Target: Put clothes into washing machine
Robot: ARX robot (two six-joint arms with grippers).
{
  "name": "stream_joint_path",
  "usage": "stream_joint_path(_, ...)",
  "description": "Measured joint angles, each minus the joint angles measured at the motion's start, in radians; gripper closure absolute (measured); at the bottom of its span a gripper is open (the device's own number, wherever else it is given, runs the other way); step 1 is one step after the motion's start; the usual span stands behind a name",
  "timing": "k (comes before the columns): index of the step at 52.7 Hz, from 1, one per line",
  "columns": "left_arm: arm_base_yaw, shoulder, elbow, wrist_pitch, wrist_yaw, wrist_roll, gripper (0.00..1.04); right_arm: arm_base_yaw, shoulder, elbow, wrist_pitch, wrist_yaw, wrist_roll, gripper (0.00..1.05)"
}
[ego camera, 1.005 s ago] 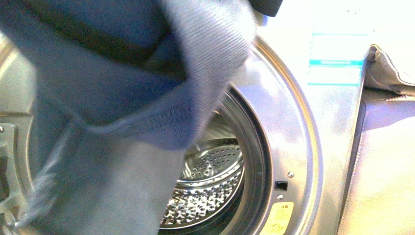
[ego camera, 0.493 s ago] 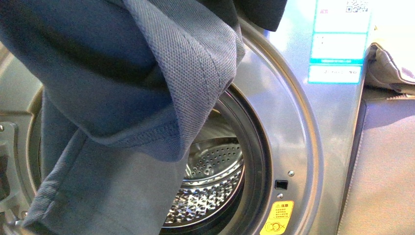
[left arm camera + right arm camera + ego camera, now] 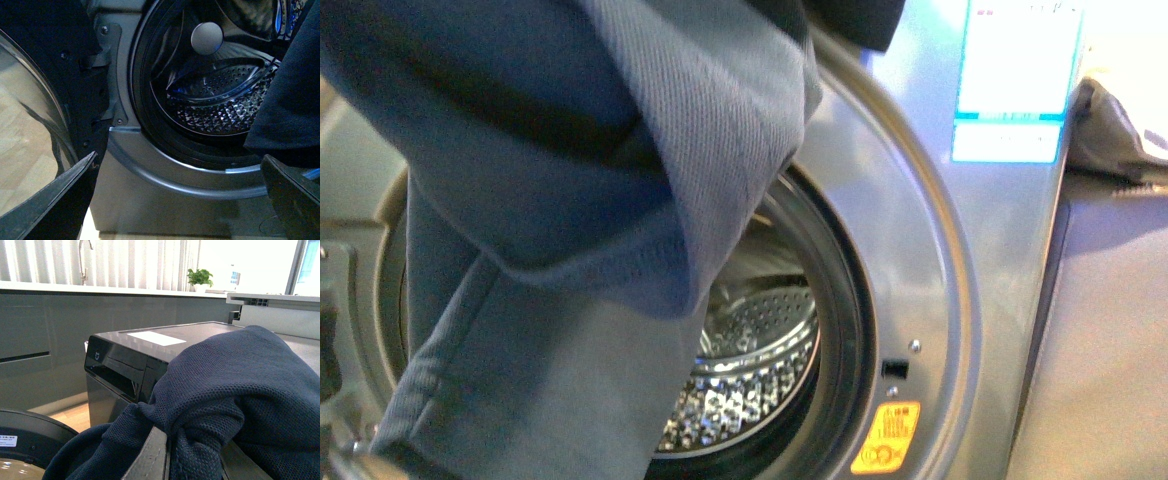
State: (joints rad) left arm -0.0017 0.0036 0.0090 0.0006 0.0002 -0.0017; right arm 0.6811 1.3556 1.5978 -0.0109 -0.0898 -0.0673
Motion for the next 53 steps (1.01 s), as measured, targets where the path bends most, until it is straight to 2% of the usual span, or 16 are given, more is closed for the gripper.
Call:
stream_joint_path(13,0.001,0.000,0.000,0.001,0.006,0.000,0.07,0.000,0.000,0.000,0.000,0.000,0.000,0.96)
stream_joint_path(17,0.069,0.022,0.000,0.085,0.189,-0.064,0.07,0.000,0.000,0.000,0.000,0.001,0.000,0.96)
stream_joint_path(18,0.088,0.034,0.000,0.114,0.265,-0.082,0.07,0.000,0.000,0.000,0.000,0.001,0.000,0.96)
stream_joint_path(21,0.115,0.074,0.003,0.172,0.349,-0.113,0.07,0.000,0.000,0.000,0.000,0.001,0.000,0.96)
stream_joint_path(23,0.121,0.105,0.008,0.199,0.360,-0.123,0.07,0.001,0.000,0.000,0.000,0.001,0.000,0.96)
stream_joint_path(29,0.106,0.204,0.051,0.253,0.343,-0.147,0.07,0.001,-0.002,0.000,0.000,0.002,0.000,0.96)
stream_joint_path(42,-0.074,0.386,0.246,0.348,0.235,-0.130,0.07,0.001,-0.002,0.000,0.000,0.002,0.000,0.96)
stream_joint_path(53,-0.148,0.541,0.386,0.416,0.230,-0.095,0.07,0.001,-0.002,0.000,0.000,0.002,0.000,0.96)
